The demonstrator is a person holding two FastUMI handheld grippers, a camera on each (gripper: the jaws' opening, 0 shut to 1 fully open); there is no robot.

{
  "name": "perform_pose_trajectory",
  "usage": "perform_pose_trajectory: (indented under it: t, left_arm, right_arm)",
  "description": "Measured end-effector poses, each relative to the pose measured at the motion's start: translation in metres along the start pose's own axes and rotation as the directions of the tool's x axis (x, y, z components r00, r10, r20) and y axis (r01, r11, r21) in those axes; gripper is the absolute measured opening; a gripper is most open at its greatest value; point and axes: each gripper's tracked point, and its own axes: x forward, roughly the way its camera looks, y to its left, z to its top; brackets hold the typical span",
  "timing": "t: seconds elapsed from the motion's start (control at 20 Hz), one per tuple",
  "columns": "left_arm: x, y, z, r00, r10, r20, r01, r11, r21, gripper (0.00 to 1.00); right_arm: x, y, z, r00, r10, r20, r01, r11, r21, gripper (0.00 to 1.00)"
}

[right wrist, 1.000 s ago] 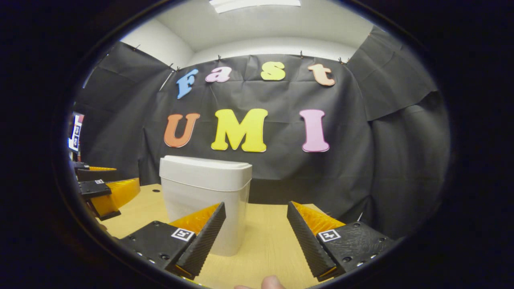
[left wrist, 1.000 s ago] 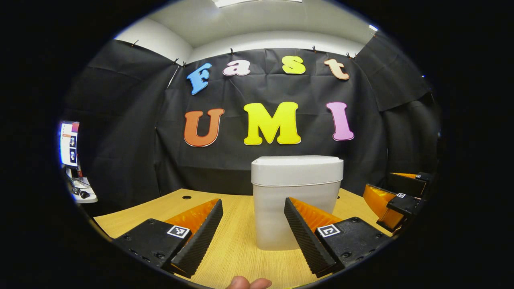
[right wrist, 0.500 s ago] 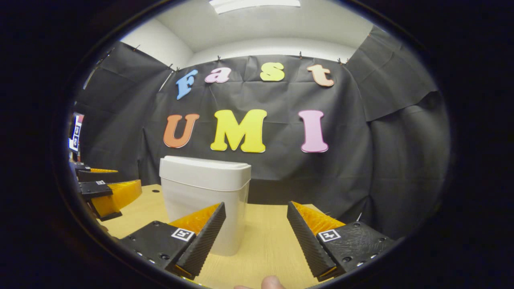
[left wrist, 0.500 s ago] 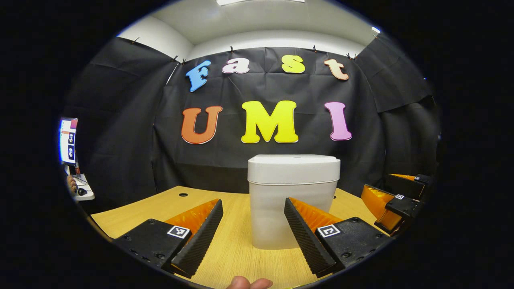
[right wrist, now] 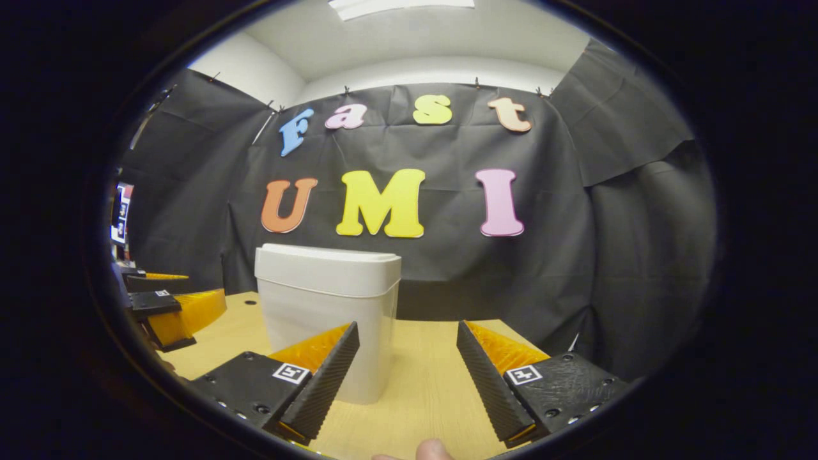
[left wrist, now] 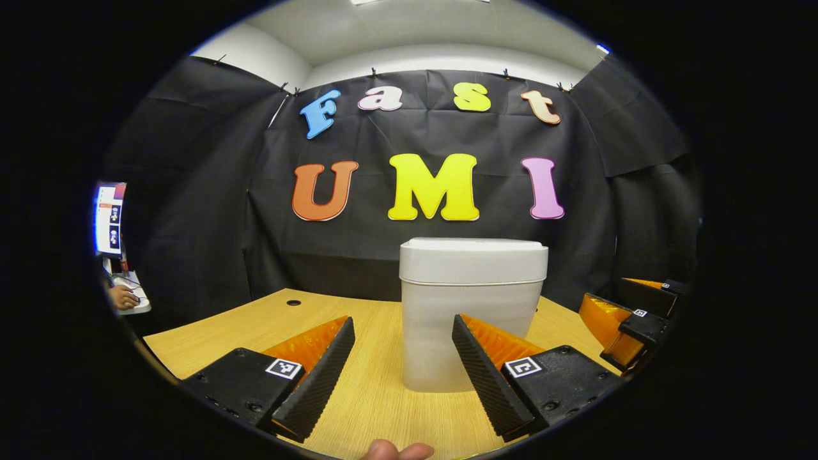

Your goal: Press the lid of the desktop garbage bin to open it, pick up the crumpled paper on the desktop and throw it into the bin, then pick up the pop can on the desktop and drop it into the bin, and finally close the garbage bin lid.

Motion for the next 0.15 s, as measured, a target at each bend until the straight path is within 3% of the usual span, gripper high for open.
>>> perform_pose_trajectory:
  t: [0.15]
  left_arm:
    - [0.0005,-0.0021,-0.0024,1.0,-0.002,-0.003,0.002,1.0,0.003,0.99]
  right_arm:
    - [0.0003,0.0,-0.0016,1.0,-0.005,-0.003,0.005,1.0,-0.002,0.96]
